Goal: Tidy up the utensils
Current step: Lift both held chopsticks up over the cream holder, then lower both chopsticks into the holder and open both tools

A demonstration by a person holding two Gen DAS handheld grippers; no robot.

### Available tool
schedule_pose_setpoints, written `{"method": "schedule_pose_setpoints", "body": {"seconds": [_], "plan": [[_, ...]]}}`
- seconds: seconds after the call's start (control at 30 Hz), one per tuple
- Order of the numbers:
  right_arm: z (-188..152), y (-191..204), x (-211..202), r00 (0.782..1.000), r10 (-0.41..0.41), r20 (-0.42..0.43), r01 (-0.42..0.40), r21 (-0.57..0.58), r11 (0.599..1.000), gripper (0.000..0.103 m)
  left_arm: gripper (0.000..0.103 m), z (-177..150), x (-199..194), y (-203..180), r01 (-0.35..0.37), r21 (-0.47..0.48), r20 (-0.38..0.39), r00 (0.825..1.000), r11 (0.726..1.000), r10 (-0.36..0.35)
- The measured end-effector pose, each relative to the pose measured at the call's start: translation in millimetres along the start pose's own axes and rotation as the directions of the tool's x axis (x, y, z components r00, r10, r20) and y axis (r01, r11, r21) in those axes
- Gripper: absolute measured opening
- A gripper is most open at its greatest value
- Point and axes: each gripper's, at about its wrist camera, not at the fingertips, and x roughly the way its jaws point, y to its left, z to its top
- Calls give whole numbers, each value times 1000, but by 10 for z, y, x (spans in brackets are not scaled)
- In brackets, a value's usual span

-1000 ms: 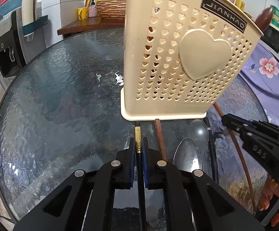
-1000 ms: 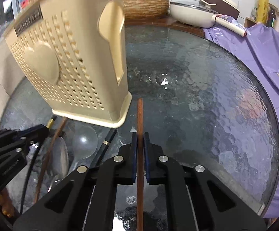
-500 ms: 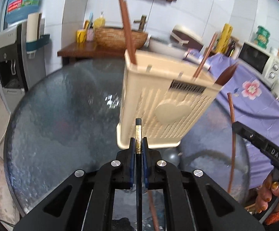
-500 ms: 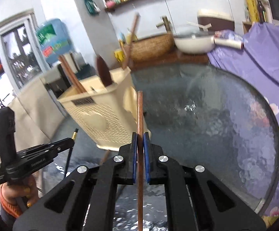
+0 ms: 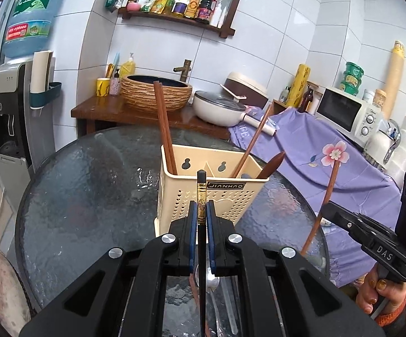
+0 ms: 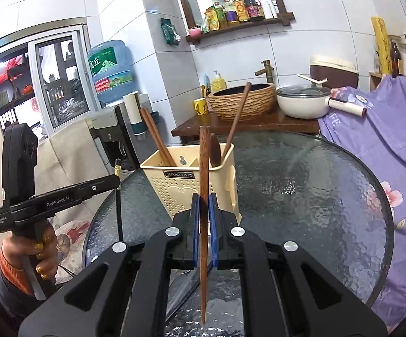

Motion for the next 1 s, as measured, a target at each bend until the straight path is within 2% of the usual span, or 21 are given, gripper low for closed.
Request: {"method": "schedule_pose_setpoints", "body": {"seconds": [0.53,1.0], "plan": [[204,132,-60,998,53,27,-53,-19,998,7,7,72,-260,49,24,5,36,999,1000,-24],[444,229,11,996,78,50,-76,-45,996,7,7,303,-425,-29,40,39,76,996,998,-43]]}}
